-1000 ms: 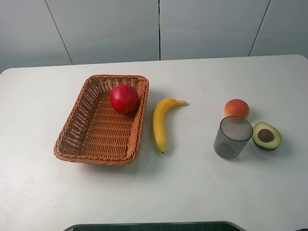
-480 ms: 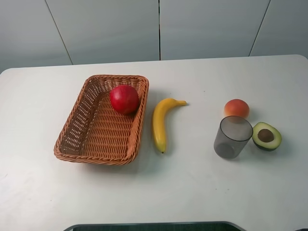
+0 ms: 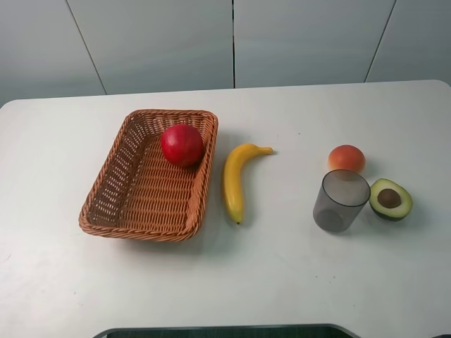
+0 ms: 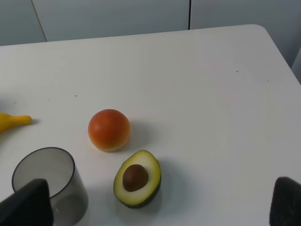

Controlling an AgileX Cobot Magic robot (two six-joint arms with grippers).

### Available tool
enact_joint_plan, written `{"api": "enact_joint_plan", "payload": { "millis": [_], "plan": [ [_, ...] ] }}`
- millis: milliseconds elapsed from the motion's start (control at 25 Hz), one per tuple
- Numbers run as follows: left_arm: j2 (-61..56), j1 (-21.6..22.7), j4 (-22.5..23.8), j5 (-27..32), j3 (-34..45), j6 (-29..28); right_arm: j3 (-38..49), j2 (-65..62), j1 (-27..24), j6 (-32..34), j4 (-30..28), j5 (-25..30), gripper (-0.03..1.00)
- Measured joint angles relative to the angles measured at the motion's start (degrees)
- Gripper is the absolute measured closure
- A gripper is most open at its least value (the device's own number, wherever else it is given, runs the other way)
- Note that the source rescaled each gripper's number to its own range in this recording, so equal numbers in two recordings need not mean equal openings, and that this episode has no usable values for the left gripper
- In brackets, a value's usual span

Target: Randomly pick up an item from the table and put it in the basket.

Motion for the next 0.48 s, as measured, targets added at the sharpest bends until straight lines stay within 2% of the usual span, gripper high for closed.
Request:
{"api": "enact_joint_plan", "payload": {
  "millis": [320, 480],
  "plan": [
    [0.0, 0.0, 0.0, 0.0, 0.0, 0.2, 0.0, 0.0, 0.1, 0.0, 0.0, 0.0, -0.03],
    [0.0, 0.0, 0.0, 0.0, 0.0, 0.2, 0.0, 0.0, 3.4, 0.0, 0.0, 0.0, -0.03]
  ]
}}
